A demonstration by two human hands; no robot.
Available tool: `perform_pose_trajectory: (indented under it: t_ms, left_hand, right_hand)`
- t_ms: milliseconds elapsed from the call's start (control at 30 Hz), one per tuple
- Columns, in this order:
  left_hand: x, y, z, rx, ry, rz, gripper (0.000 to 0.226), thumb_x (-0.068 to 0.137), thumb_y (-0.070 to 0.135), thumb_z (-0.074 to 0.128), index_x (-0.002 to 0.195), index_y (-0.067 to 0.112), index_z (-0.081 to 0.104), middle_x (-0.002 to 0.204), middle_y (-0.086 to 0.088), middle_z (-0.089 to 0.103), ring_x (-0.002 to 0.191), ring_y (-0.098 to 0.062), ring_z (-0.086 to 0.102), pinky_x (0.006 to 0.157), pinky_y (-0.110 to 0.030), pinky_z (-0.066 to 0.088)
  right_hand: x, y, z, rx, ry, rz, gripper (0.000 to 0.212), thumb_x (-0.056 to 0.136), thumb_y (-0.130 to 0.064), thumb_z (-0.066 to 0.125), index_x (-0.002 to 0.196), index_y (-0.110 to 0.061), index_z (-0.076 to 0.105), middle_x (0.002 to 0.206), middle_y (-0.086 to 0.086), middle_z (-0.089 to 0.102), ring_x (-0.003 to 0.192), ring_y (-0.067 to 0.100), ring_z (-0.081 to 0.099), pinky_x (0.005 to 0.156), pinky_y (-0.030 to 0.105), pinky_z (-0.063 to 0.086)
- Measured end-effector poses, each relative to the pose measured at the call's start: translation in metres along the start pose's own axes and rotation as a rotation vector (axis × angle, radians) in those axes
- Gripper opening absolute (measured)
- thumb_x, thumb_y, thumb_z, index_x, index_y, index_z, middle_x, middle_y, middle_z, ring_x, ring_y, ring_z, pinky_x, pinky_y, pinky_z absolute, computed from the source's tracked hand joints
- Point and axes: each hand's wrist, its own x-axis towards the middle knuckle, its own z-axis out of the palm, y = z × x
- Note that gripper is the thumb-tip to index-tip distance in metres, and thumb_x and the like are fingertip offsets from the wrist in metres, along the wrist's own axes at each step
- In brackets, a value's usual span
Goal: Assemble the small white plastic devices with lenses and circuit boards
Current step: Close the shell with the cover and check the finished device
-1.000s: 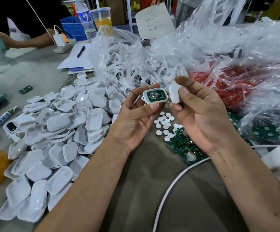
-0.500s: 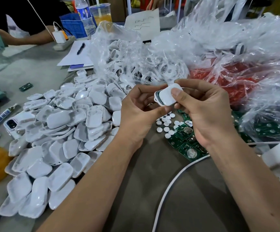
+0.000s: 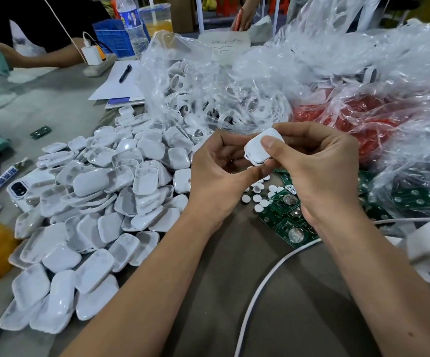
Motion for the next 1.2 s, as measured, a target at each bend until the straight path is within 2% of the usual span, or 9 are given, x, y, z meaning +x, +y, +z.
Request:
perform_pose_trajectory:
  t_ms: [167, 333, 467, 600, 700, 867, 1033, 1100, 1200]
  left_hand:
    - [-0.0001, -0.0004, -0.0012, 0.019, 0.003, -0.009, 0.045, 0.069, -0.010, 0.088, 0.104, -0.001, 0.061, 0.094, -0.016, 0.077, 0.079, -0.022, 0.074, 0.072, -0.032, 0.059]
    - [0.0004, -0.0010, -0.0003, 0.030, 0.021, -0.008, 0.042, 0.068, -0.013, 0.087, 0.097, 0.002, 0.062, 0.099, -0.016, 0.078, 0.085, -0.022, 0.075, 0.072, -0.026, 0.058]
    - [0.0003, -0.0011, -0.0005, -0.003, 0.026, -0.016, 0.040, 0.069, -0.014, 0.086, 0.096, 0.001, 0.062, 0.103, -0.017, 0.077, 0.088, -0.026, 0.076, 0.074, -0.032, 0.060]
    - [0.0001, -0.0003, -0.0014, -0.014, 0.014, -0.012, 0.040, 0.068, -0.014, 0.086, 0.096, 0.002, 0.061, 0.107, -0.016, 0.077, 0.093, -0.028, 0.077, 0.076, -0.034, 0.061]
    - [0.0004, -0.0009, -0.0023, -0.001, 0.007, -0.002, 0.042, 0.067, -0.012, 0.087, 0.097, 0.003, 0.062, 0.110, -0.015, 0.077, 0.096, -0.031, 0.076, 0.079, -0.037, 0.062]
    - [0.0010, -0.0013, -0.0037, 0.027, 0.006, 0.019, 0.043, 0.065, -0.014, 0.087, 0.095, 0.008, 0.064, 0.108, -0.016, 0.077, 0.092, -0.032, 0.076, 0.075, -0.038, 0.061]
    - [-0.0003, -0.0012, -0.0032, 0.088, -0.006, 0.008, 0.045, 0.064, -0.004, 0.090, 0.099, 0.009, 0.064, 0.111, -0.012, 0.077, 0.092, -0.042, 0.073, 0.083, -0.061, 0.060]
    - [-0.0004, -0.0018, -0.0032, 0.119, 0.021, -0.035, 0.047, 0.063, 0.002, 0.091, 0.102, 0.011, 0.066, 0.108, -0.009, 0.077, 0.084, -0.035, 0.073, 0.084, -0.058, 0.061]
    - [-0.0002, -0.0025, -0.0038, 0.060, 0.039, -0.142, 0.045, 0.071, 0.007, 0.089, 0.110, 0.009, 0.067, 0.101, -0.011, 0.076, 0.083, -0.029, 0.075, 0.079, -0.040, 0.062]
  right_hand:
    - [-0.0003, 0.0008, -0.0003, -0.054, 0.002, -0.031, 0.021, 0.075, -0.010, 0.091, 0.093, -0.012, 0.079, 0.079, 0.004, 0.080, 0.059, 0.019, 0.075, 0.055, 0.027, 0.058]
    - [-0.0005, 0.0026, -0.0022, -0.210, 0.024, -0.094, 0.020, 0.073, -0.025, 0.092, 0.089, -0.024, 0.080, 0.077, -0.004, 0.078, 0.066, 0.014, 0.074, 0.059, 0.028, 0.059]
    - [0.0007, 0.0046, -0.0038, -0.299, 0.035, -0.118, 0.021, 0.073, -0.034, 0.091, 0.090, -0.028, 0.081, 0.071, -0.009, 0.072, 0.056, 0.000, 0.057, 0.054, 0.020, 0.047]
    - [0.0005, 0.0048, -0.0041, -0.313, 0.036, -0.079, 0.021, 0.071, -0.039, 0.090, 0.088, -0.030, 0.080, 0.071, -0.010, 0.068, 0.060, 0.007, 0.062, 0.057, 0.031, 0.056]
    - [-0.0012, 0.0057, -0.0038, -0.284, -0.010, -0.012, 0.020, 0.074, -0.035, 0.090, 0.089, -0.027, 0.079, 0.076, -0.004, 0.071, 0.070, 0.023, 0.072, 0.062, 0.047, 0.064]
    - [0.0018, 0.0051, -0.0049, -0.100, -0.118, 0.156, 0.016, 0.084, -0.010, 0.086, 0.096, -0.016, 0.078, 0.076, 0.000, 0.074, 0.056, 0.011, 0.066, 0.048, 0.022, 0.049]
    - [0.0040, 0.0052, -0.0066, -0.077, -0.117, 0.195, 0.014, 0.085, -0.006, 0.083, 0.097, -0.012, 0.077, 0.079, 0.005, 0.075, 0.051, 0.007, 0.064, 0.047, 0.020, 0.050]
    - [0.0041, 0.0066, -0.0064, -0.085, -0.093, 0.185, 0.017, 0.085, -0.006, 0.084, 0.098, -0.012, 0.076, 0.084, 0.010, 0.076, 0.052, 0.008, 0.066, 0.047, 0.019, 0.050]
    - [0.0049, 0.0076, -0.0065, -0.088, -0.069, 0.160, 0.019, 0.083, -0.005, 0.085, 0.096, -0.016, 0.076, 0.085, 0.012, 0.076, 0.056, 0.009, 0.068, 0.049, 0.018, 0.051]
